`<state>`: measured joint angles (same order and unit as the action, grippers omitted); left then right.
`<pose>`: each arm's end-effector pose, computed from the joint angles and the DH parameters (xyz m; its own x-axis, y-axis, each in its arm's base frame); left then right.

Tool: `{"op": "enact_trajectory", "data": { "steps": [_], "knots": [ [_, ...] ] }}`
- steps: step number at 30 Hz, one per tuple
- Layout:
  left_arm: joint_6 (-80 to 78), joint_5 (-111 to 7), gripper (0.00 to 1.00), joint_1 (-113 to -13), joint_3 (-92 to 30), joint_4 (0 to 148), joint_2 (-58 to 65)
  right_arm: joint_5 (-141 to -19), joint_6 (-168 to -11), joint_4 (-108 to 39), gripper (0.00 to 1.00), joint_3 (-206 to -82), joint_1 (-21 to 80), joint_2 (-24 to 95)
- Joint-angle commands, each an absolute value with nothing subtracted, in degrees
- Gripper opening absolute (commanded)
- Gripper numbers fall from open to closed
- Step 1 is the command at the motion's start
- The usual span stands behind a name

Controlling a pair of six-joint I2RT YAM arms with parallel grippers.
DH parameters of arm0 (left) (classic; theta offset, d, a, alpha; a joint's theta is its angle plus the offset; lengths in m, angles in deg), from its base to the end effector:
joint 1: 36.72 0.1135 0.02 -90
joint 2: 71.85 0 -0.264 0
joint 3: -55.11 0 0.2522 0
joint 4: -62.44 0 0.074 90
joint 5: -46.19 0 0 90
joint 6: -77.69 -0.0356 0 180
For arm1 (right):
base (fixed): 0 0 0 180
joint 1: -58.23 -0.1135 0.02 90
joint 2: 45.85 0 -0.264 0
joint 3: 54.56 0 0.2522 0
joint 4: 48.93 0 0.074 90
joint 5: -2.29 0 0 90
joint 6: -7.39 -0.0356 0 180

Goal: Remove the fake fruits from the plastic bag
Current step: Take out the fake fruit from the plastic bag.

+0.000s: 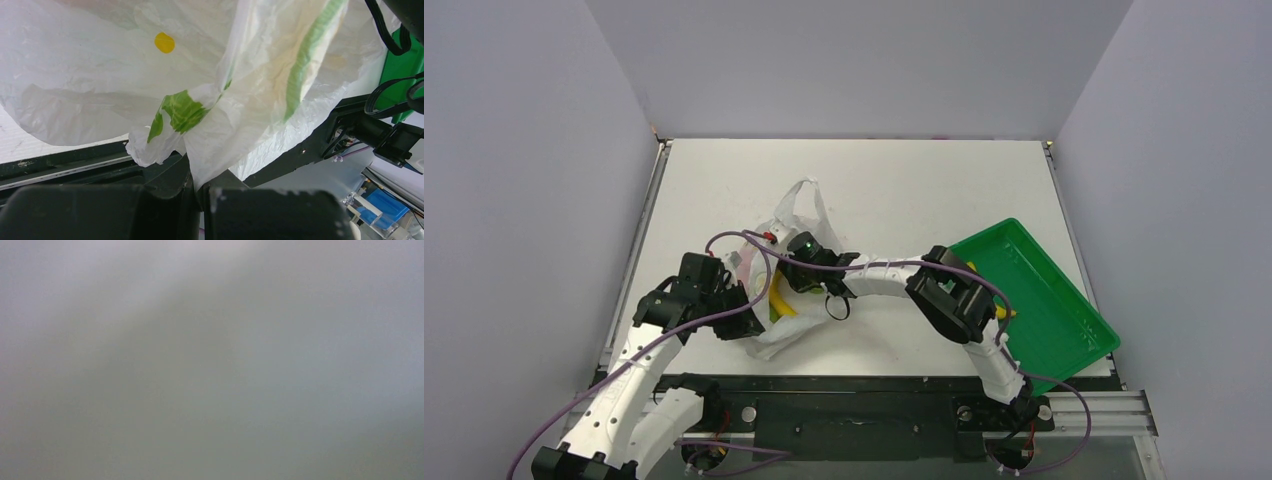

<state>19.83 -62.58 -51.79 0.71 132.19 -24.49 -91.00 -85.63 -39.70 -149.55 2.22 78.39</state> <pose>0.1330 -0.0477 0.2429 -0.9334 -0.2703 -0.2361 -0.1274 0.8646 -0.4860 0.2669 0.3921 0.1404 -0.3897 -0.4838 -0.7836 -0.7832 0.6217 0.0056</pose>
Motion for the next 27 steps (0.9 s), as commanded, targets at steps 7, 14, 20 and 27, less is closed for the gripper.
{"op": "enact_trajectory", "data": {
  "steps": [7, 14, 20, 27],
  "knots": [
    [17.92, -62.74, 0.00, -52.13, -1.05, 131.07, -24.31, -89.32, -88.96, -38.14, 0.08, -147.68, 1.90, 72.88],
    [17.46, -63.34, 0.00, -52.11, 0.00, 130.91, -24.13, -88.23, -94.38, -40.28, 0.00, -146.16, 1.83, 66.80],
    [17.63, -63.94, 0.00, -52.20, 0.12, 129.98, -22.83, -85.72, -98.10, -42.80, 0.00, -142.44, 1.81, 60.87],
    [18.16, -63.26, 0.00, -52.12, -0.57, 128.90, -23.96, -79.86, -102.52, -47.45, 0.00, -138.11, 1.44, 57.35]
  ]
}}
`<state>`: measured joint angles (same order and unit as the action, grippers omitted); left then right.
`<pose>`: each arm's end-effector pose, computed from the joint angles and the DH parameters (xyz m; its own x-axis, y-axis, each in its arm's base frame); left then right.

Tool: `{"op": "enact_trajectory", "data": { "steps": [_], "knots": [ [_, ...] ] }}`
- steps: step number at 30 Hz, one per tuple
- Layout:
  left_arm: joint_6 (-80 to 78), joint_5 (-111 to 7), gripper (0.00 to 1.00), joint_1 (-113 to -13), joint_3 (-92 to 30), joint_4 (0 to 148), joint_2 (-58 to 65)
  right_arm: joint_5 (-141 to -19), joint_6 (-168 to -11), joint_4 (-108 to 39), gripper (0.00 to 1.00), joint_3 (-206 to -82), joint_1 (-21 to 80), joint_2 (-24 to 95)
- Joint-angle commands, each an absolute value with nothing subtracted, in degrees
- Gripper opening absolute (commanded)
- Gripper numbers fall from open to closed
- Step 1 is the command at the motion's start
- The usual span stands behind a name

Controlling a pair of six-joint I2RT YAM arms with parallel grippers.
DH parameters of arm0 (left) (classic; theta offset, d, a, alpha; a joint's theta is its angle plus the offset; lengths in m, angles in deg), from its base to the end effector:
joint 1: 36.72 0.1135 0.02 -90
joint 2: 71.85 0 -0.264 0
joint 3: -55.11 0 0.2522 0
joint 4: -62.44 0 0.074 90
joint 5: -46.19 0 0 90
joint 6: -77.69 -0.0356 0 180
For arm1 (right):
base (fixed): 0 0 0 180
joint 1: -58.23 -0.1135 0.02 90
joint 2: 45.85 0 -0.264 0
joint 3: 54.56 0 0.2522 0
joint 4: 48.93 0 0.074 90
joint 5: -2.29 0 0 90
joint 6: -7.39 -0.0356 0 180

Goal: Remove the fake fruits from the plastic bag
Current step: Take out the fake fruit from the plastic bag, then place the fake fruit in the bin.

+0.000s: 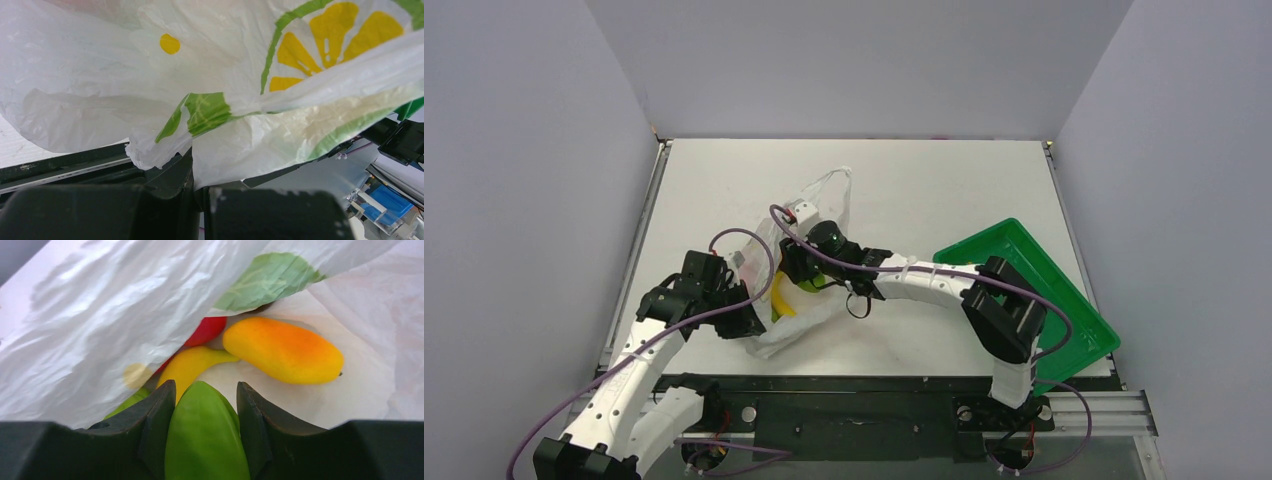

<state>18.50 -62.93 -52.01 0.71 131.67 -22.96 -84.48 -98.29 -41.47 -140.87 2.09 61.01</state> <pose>0.1369 -0.0495 0.2401 -0.9421 -0.2441 -0.2298 -0.1089 0.8710 -0.4790 0.2376 0.3577 0.2262 -0.4835 -0.2363 -0.8429 -0.7542 0.6012 0.2641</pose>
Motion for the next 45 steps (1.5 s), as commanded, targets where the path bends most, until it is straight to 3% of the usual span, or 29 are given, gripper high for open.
{"op": "enact_trajectory", "data": {
  "steps": [1, 8, 16, 26, 35, 40, 45],
  "knots": [
    [18.25, -63.24, 0.00, -52.10, -0.66, 128.69, -24.00, -78.18, -103.73, -48.57, 0.00, -137.63, 1.36, 56.90],
    [19.32, -61.94, 0.00, -52.10, -1.04, 127.72, -24.86, -77.78, -106.11, -48.52, 0.00, -132.56, -0.13, 46.62],
    [18.94, -62.84, 0.00, -52.06, -0.42, 127.71, -25.13, -85.20, -106.09, -46.41, 0.00, -125.12, 0.02, 30.15],
    [18.47, -63.84, 0.00, -52.01, -0.30, 127.37, -24.85, -113.45, -104.73, -41.02, 0.00, -112.98, 5.06, 12.40],
    [18.24, -64.41, 0.00, -51.97, -0.37, 126.78, -24.55, -128.23, -113.96, -31.51, 0.00, -104.08, 24.50, 3.32],
    [17.92, -65.16, 0.00, -51.96, -0.12, 126.83, -24.23, -129.25, -120.11, -26.80, 0.00, -103.55, 38.03, 8.63],
    [18.28, -64.74, 0.00, -51.94, -0.31, 126.42, -24.29, -126.10, -121.59, -25.31, 0.00, -106.38, 45.33, 17.57]
  ]
}}
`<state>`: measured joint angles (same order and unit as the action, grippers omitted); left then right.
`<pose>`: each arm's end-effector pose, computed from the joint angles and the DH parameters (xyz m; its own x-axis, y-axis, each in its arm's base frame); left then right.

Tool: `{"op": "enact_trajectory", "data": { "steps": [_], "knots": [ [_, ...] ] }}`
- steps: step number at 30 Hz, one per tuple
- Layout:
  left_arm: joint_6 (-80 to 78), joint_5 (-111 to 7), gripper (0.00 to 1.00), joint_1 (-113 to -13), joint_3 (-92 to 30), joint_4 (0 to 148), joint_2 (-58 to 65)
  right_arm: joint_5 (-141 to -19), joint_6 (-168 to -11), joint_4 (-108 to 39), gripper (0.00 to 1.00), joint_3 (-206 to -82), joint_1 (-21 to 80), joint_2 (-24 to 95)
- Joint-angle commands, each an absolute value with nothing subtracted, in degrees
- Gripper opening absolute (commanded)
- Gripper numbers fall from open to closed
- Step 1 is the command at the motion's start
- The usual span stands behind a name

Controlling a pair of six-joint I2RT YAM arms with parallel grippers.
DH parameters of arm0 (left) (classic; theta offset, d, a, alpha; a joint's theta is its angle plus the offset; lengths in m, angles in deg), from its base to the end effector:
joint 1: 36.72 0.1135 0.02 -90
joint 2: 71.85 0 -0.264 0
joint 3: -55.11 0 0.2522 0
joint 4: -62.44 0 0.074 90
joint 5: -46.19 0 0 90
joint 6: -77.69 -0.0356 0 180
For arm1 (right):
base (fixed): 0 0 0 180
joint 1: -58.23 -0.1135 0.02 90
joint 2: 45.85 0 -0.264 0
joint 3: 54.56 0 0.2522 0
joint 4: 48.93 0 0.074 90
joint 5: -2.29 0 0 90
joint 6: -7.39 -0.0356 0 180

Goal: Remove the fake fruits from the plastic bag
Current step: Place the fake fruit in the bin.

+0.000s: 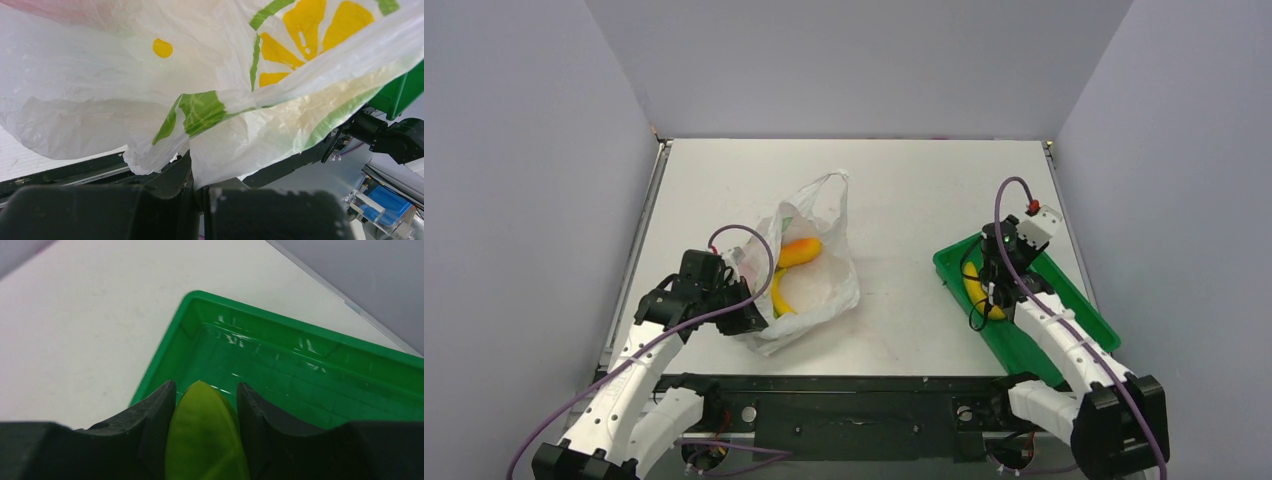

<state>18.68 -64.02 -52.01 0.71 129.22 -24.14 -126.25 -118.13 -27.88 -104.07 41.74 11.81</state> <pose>0.1380 -0.0505 0.2451 -0.9298 -0.2467 -0.2733 -0.0759 0.8548 -0.5134 0.2147 0.0404 0.2511 -0.2067 0.4127 -0.8871 0.5155 0.8165 0.2598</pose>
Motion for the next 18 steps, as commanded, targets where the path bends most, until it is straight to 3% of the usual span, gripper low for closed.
{"op": "enact_trajectory", "data": {
  "steps": [1, 8, 18],
  "knots": [
    [18.32, -64.65, 0.00, -51.93, -0.36, 126.45, -24.41, -126.06, -122.10, -25.06, 0.00, -107.08, 46.66, 20.61],
    [18.51, -64.55, 0.00, -51.98, 0.06, 126.64, -24.52, -123.19, -131.96, -21.67, 0.00, -113.30, 53.56, 33.82],
    [18.77, -63.72, 0.00, -51.95, -0.02, 126.85, -25.05, -124.11, -151.37, -19.49, 0.00, -121.30, 53.54, 48.94]
  ]
}}
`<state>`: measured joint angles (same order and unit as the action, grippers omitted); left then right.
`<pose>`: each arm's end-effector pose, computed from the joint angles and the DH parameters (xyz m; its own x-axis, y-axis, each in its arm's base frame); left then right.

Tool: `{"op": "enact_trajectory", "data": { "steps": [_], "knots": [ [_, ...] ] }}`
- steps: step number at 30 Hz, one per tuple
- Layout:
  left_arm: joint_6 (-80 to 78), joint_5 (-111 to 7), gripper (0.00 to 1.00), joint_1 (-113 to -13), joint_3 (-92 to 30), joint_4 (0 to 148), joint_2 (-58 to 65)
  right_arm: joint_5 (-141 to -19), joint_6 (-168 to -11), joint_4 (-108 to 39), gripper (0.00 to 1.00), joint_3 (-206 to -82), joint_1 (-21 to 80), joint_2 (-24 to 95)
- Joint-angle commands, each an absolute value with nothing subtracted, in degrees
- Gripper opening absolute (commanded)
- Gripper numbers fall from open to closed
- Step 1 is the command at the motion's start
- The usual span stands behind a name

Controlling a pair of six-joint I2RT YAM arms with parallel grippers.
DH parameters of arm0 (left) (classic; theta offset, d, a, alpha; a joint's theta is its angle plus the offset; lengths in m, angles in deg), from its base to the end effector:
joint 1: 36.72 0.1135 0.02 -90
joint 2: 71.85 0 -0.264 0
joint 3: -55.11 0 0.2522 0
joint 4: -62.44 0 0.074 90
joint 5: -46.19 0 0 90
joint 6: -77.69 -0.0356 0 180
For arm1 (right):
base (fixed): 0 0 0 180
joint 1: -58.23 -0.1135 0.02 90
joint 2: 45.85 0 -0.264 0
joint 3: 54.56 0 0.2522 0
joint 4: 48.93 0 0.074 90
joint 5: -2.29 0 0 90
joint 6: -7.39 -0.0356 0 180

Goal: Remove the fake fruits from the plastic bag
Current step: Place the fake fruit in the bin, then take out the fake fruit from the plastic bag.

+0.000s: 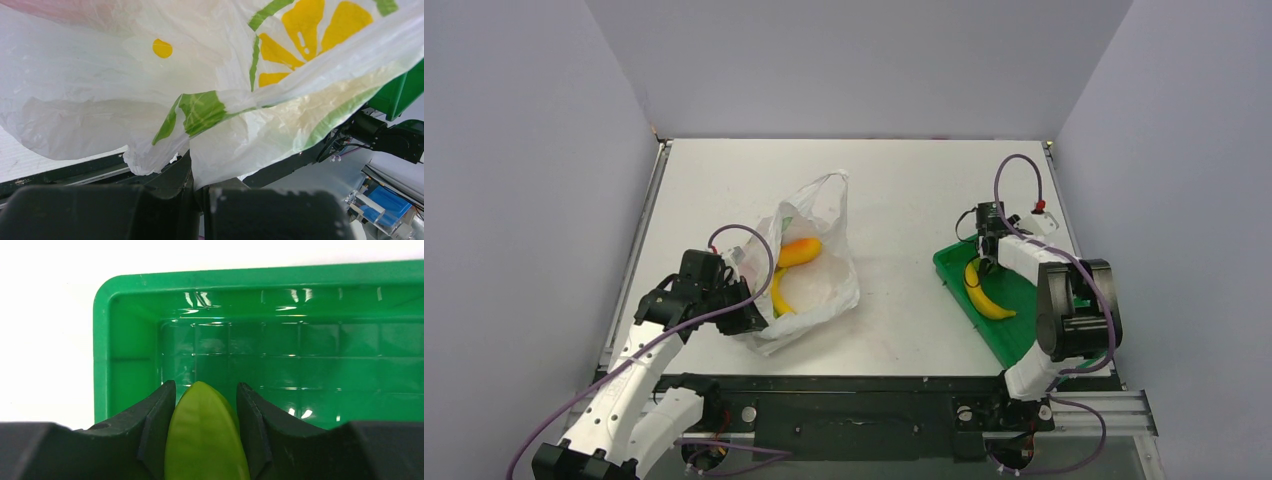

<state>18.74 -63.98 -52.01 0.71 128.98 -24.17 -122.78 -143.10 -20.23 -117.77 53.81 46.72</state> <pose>0.1383 -0.0505 0.2454 -0.9283 -0.2481 -0.2769 -0.0748 0.8541 -0.5147 0.3069 0.0032 0.1661 -0.2079 0.6983 -0.6849 0.8545 0.4704 0.2202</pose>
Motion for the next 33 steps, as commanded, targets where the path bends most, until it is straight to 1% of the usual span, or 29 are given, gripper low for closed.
{"op": "enact_trajectory", "data": {
  "steps": [1, 2, 3, 4, 5, 6, 7, 8, 9, 10, 11, 13, 15, 18, 21, 23, 26, 28, 31, 32, 33],
  "knots": [
    [18.80, -63.69, 0.00, -51.98, 0.03, 127.01, -25.16, -124.84, -151.79, -19.21, 0.02, -121.56, 53.54, 49.31],
    [18.80, -63.59, 0.00, -51.94, 0.03, 127.05, -25.30, -125.30, -152.42, -19.06, 0.05, -121.61, 53.56, 49.81],
    [18.76, -63.59, 0.00, -51.97, 0.10, 127.15, -25.33, -126.33, -152.54, -18.64, 0.11, -121.70, 53.53, 49.88],
    [18.73, -63.68, 0.00, -52.00, 0.16, 127.21, -25.41, -126.84, -152.74, -18.42, 0.15, -121.73, 53.51, 49.95],
    [18.68, -63.77, 0.00, -52.01, 0.18, 127.30, -25.43, -127.22, -152.70, -18.37, 0.24, -121.64, 53.54, 49.82],
    [18.62, -63.79, 0.00, -52.01, 0.20, 127.33, -25.53, -126.98, -152.40, -18.33, 0.28, -121.57, 53.51, 49.78],
    [18.58, -63.82, 0.00, -52.05, 0.17, 127.46, -25.53, -126.64, -152.13, -18.37, 0.37, -121.69, 53.56, 49.82],
    [18.49, -63.76, 0.00, -51.98, 0.15, 127.50, -25.64, -126.16, -151.51, -18.24, 0.42, -121.89, 53.57, 49.76],
    [18.47, -63.67, 0.00, -51.99, -0.02, 127.63, -25.72, -125.96, -151.21, -18.00, 0.51, -121.87, 53.53, 49.63],
    [18.48, -63.61, 0.00, -52.01, -0.03, 127.67, -25.88, -125.83, -150.42, -17.92, 0.57, -121.68, 53.46, 48.97],
    [18.47, -63.60, 0.00, -52.01, -0.07, 127.81, -26.01, -125.84, -150.00, -17.92, 0.67, -121.41, 53.37, 48.53],
    [18.51, -63.37, 0.00, -52.01, -0.09, 128.18, -26.42, -125.12, -147.97, -19.40, 0.77, -120.44, 53.27, 46.80],
    [18.47, -63.24, 0.00, -52.01, -0.13, 128.79, -27.09, -123.96, -143.69, -20.16, 0.82, -120.23, 53.01, 44.90],
    [18.04, -63.23, 0.00, -52.01, -0.33, 130.21, -27.65, -123.09, -140.54, -18.60, 0.83, -119.89, 52.75, 41.62],
    [17.55, -63.13, 0.00, -52.03, -0.57, 131.01, -28.27, -125.83, -135.82, -18.49, 0.84, -117.62, 50.30, 32.89],
    [17.34, -63.09, 0.00, -52.02, -0.60, 131.10, -28.30, -127.41, -131.30, -18.41, 0.83, -116.65, 47.62, 27.74],
    [17.48, -63.43, 0.00, -52.01, -0.35, 130.25, -27.80, -124.67, -122.22, -19.59, 0.83, -117.05, 41.09, 22.56],
    [17.35, -63.58, 0.00, -52.01, -0.34, 129.96, -27.04, -120.74, -115.63, -21.69, 0.83, -116.97, 36.30, 19.34],
    [17.06, -63.79, 0.00, -52.01, -0.52, 130.05, -26.18, -106.81, -105.65, -26.81, 0.81, -115.84, 29.35, 15.64],
    [17.05, -63.82, 0.00, -52.01, -0.49, 130.10, -26.21, -103.98, -103.93, -28.00, 0.81, -115.50, 25.19, 15.08],
    [17.05, -63.89, 0.00, -52.01, -0.49, 130.13, -26.29, -98.67, -101.01, -30.52, 0.81, -114.86, 22.90, 14.27]
  ]
}}
